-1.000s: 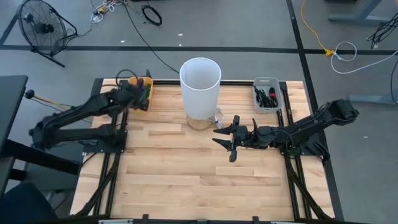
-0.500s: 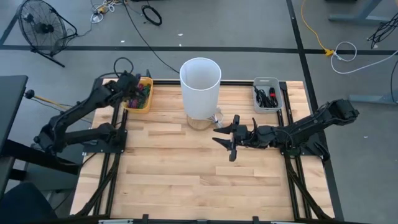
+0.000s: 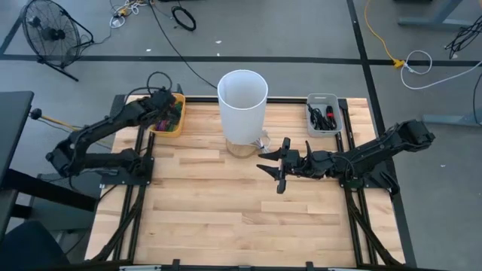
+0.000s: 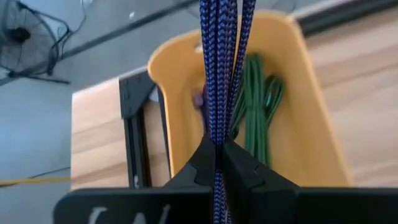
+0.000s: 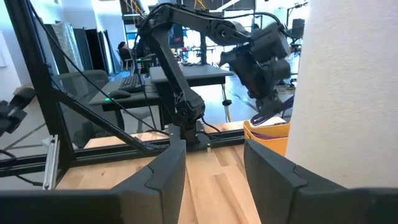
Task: Pick & Place USB Port
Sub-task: Put the violet USB cable into the yellow bin, then return to Home Position
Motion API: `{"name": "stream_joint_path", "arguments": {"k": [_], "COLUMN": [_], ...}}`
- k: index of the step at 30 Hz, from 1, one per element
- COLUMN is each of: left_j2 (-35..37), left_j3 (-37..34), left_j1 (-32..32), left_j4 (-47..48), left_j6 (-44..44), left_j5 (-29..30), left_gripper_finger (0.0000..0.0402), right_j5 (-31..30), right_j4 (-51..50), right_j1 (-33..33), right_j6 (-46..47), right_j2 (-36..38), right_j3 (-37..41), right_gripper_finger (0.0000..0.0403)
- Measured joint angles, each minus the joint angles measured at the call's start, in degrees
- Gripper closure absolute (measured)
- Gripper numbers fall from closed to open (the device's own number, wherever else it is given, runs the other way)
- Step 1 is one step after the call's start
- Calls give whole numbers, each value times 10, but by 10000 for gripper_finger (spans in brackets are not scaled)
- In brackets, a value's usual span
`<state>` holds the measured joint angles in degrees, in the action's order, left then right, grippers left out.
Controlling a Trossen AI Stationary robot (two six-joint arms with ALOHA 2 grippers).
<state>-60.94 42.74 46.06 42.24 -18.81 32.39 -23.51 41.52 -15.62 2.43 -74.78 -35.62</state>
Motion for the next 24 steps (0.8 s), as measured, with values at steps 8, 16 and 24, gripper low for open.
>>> {"name": "stream_joint_path", "arguments": {"k": [8,16,24], "left_j2": [-38,-39,-3], "left_j3": [0,0,30], "left_j1": [-3,-3,-35], "left_j4": [1,-5,-4], "left_j6": [-25,-14,88], "left_j5": [22,20,-84], "left_gripper_finger": [337,277,269], "right_j5": [0,0,0], "right_j4": [0,0,0], "right_j1": [0,0,1], "right_j6": [1,0,0], "right_j2": [0,0,0], "right_j3": [0,0,0], "right_gripper_finger": [238,238,238]}}
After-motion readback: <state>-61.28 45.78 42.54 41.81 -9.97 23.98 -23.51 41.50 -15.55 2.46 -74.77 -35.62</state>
